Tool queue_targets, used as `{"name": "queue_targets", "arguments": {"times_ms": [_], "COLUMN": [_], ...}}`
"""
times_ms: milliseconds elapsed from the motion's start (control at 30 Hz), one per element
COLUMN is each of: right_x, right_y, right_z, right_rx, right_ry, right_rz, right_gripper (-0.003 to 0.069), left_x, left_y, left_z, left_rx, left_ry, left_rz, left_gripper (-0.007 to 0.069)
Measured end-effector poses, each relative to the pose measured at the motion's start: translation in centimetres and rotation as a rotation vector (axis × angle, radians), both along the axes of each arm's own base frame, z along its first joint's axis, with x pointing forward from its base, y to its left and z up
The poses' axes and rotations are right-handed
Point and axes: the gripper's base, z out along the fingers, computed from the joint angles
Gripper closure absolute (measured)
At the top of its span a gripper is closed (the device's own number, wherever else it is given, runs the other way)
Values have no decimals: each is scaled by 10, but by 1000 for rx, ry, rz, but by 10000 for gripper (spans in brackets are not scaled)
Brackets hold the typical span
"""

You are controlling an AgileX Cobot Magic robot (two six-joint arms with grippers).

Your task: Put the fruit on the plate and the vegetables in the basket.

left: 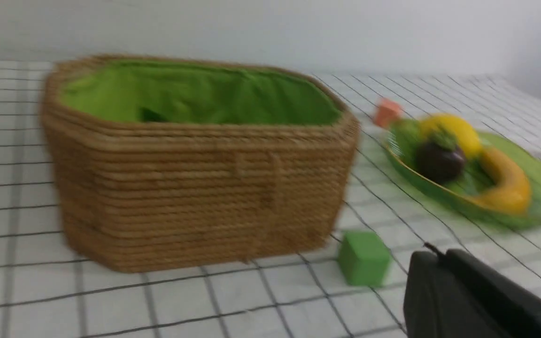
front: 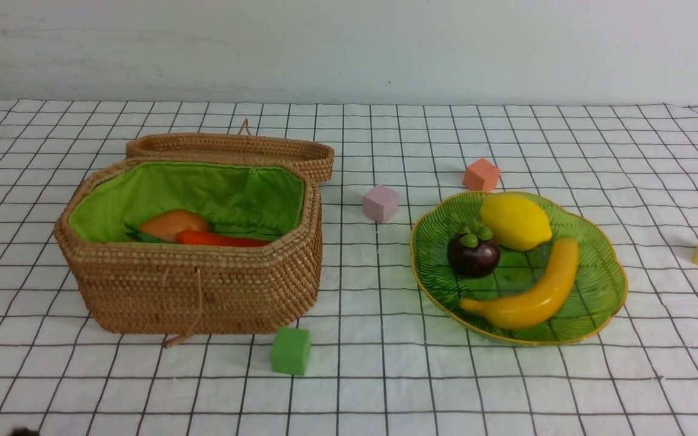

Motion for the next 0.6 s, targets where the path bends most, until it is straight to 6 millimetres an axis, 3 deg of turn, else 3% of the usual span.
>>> {"name": "queue_targets", "arguments": {"times_ms": [133,267,600], "right_x": [0,0,0], "right_y": [0,0,0], "right_z": [0,0,0], "right_rx": [0,0,-1], "right_ry": [0,0,0], "right_rz": [0,0,0], "right_gripper": [647,643,634], "left_x": [3,4,3], "left_y": [7,9,9], "left_z": [-7,-39,-46], "left_rx": [-45,-20,-23], "left_ry": [36,205,267], "left_rz": [155,218,213], "left_gripper": [637,637,637]}}
